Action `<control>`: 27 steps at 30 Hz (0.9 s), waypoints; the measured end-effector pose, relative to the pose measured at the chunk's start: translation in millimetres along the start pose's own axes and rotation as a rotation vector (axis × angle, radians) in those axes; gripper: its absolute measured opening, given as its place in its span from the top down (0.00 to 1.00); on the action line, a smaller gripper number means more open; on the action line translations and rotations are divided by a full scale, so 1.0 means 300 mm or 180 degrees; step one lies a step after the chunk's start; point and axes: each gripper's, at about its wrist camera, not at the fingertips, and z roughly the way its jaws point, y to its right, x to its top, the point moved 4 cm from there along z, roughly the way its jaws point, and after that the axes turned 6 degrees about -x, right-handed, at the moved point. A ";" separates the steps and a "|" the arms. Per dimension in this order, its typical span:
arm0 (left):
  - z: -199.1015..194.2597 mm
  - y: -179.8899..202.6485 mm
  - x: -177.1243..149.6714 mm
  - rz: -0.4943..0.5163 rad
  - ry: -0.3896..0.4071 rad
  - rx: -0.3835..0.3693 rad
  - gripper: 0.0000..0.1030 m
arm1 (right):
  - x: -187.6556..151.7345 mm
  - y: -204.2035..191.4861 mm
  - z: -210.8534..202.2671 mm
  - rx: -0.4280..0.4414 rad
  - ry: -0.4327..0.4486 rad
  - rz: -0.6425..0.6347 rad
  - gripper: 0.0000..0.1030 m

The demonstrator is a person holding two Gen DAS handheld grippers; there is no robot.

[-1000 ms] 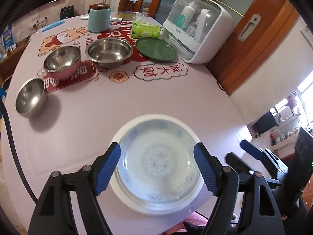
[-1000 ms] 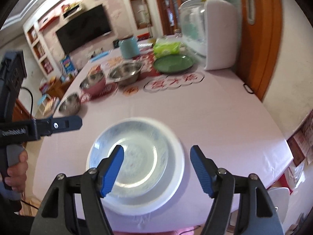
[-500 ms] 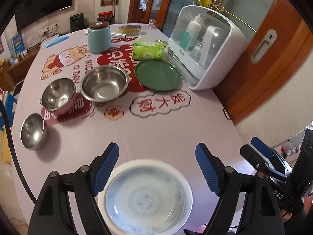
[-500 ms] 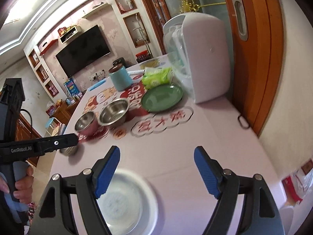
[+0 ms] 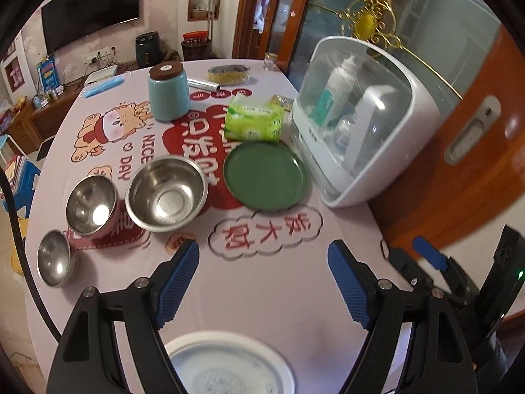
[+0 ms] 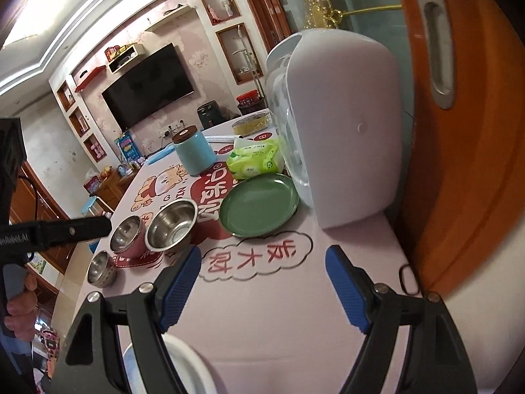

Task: Organize plates and bowls

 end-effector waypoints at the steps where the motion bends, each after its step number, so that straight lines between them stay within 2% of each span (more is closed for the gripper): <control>1: 0.010 0.001 0.012 -0.0018 0.0006 -0.0005 0.23 | 0.011 0.004 0.020 0.0022 -0.0005 0.0007 0.24; 12: 0.147 -0.019 0.194 -0.0101 0.0097 0.0197 0.23 | 0.057 0.006 0.201 0.0212 -0.0041 0.0008 0.24; 18: 0.240 -0.052 0.281 0.0090 0.0059 0.0275 0.23 | 0.040 0.001 0.284 0.0324 -0.0055 0.0114 0.24; 27: 0.415 -0.086 0.359 0.0432 -0.0221 0.0246 0.23 | 0.019 -0.007 0.431 0.0179 -0.0185 0.0266 0.24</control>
